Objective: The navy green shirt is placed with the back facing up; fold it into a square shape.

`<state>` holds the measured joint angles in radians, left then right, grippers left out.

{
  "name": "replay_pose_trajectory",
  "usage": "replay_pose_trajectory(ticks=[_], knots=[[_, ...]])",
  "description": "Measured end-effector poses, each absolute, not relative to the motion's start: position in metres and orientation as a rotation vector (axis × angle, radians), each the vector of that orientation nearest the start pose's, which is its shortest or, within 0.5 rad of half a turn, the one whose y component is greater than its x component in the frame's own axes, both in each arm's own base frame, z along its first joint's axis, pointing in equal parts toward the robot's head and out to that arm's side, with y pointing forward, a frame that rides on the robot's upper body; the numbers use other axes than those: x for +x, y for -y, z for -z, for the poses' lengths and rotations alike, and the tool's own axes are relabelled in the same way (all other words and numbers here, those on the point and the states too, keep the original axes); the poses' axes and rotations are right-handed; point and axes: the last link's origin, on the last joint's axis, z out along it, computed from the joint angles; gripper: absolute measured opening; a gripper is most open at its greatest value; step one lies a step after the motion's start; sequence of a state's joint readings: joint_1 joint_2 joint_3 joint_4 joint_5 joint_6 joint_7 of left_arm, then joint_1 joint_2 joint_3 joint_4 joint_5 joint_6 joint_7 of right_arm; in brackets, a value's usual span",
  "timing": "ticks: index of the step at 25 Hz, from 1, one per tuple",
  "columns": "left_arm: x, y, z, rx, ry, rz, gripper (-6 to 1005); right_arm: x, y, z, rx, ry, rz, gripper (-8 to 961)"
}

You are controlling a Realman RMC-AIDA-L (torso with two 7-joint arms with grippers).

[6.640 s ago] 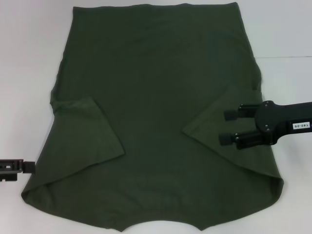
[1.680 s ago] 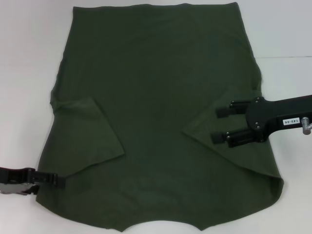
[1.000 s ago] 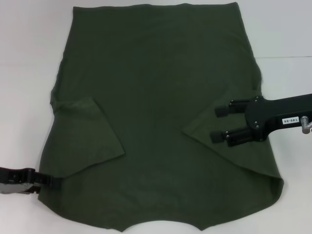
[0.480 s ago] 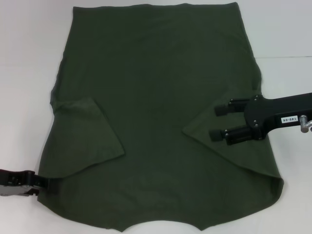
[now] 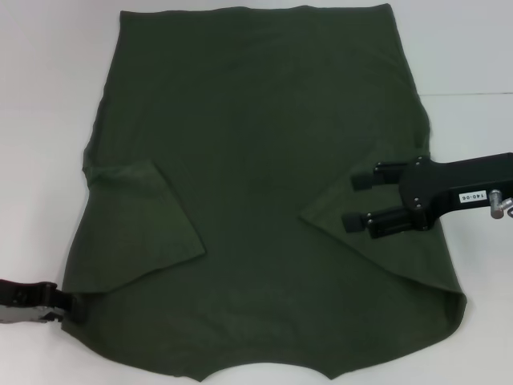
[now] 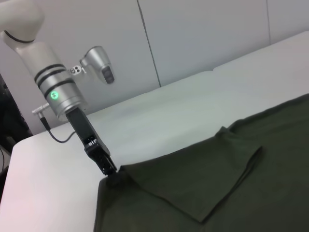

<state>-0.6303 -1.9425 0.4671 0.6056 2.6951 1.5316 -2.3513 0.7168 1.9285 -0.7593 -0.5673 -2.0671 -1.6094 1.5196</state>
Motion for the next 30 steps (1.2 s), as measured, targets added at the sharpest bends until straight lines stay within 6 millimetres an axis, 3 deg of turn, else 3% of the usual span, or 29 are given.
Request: replay_pose_trajectory(ticks=[13, 17, 18, 20, 24, 30], knots=[[-0.337, -0.330, -0.044, -2.200, 1.940, 0.028, 61, 0.233, -0.371, -0.031, -2.901, -0.684, -0.517, 913], [-0.335, -0.330, -0.044, -2.207, 1.938, 0.030, 37, 0.233, -0.375, -0.043, -2.860, -0.910, -0.515, 906], [-0.335, -0.330, -0.044, -2.209, 1.937, 0.030, 37, 0.232, -0.374, -0.051, -2.844, -1.040, -0.499, 904], [-0.335, -0.330, -0.044, -2.212, 1.934, 0.031, 37, 0.232, -0.374, -0.053, -2.837, -1.099, -0.480, 901], [-0.333, -0.332, -0.043, -2.219, 1.926, 0.033, 37, 0.237, -0.374, -0.061, -2.749, -1.373, -0.347, 894], [-0.334, -0.332, -0.043, -2.217, 1.920, 0.036, 36, 0.249, -0.374, -0.069, -2.610, -1.627, -0.157, 883]])
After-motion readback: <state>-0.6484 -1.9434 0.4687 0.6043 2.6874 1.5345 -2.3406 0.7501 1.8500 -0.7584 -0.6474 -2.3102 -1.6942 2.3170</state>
